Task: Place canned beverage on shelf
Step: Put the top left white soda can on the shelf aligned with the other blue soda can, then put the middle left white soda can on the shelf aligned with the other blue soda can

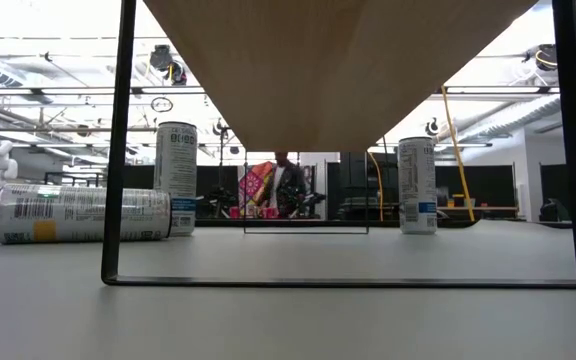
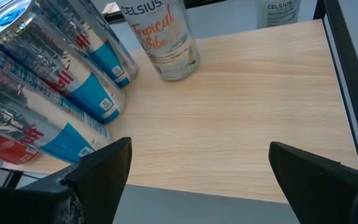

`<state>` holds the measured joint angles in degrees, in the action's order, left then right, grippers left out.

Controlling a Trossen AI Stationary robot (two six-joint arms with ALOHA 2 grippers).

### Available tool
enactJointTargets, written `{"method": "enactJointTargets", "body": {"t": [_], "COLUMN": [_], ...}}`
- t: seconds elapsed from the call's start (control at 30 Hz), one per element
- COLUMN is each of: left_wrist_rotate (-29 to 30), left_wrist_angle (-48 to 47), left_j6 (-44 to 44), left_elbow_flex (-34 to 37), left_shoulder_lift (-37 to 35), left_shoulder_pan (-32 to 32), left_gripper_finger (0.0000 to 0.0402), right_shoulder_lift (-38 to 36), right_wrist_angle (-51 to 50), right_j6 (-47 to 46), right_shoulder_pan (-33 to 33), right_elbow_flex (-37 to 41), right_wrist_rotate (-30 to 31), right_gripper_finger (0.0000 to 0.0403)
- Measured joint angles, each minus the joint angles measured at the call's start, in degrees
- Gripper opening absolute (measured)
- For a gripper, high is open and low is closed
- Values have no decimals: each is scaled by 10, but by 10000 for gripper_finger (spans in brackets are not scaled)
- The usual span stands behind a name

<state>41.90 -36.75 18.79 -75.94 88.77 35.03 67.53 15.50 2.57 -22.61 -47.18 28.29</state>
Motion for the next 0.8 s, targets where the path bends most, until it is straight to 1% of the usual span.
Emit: {"method": "enactJointTargets", "body": {"t": [0.1, 0.2, 0.33, 0.47, 0.6, 0.7, 0.8], "left_wrist_rotate": [-4, -31, -57, -59, -54, -54, -65], "left_wrist_angle": [0, 0, -3, -21, -57, -94, -160], "left_j6": [3, 4, 4, 18, 35, 58, 105], "left_elbow_flex": [0, 0, 0, 1, 1, 1, 1], "left_shoulder_lift": [0, 0, 0, -9, -28, -54, -81], "left_shoulder_pan": [0, 0, 0, 0, 0, 0, 0], "left_gripper_finger": [380, 379, 369, 354, 346, 345, 345], "right_shoulder_lift": [0, 0, 1, 1, -1, -19, -42], "right_wrist_angle": [-7, -9, -8, -2, 6, 8, 9], "right_j6": [1, 2, 10, 19, 29, 31, 30], "right_shoulder_pan": [5, 5, 5, 5, 3, -3, -14], "right_elbow_flex": [0, 0, 1, 1, 1, 1, 1], "right_wrist_rotate": [0, 2, 1, 2, 3, 4, 4], "right_gripper_finger": [237, 246, 272, 298, 311, 313, 313]}}
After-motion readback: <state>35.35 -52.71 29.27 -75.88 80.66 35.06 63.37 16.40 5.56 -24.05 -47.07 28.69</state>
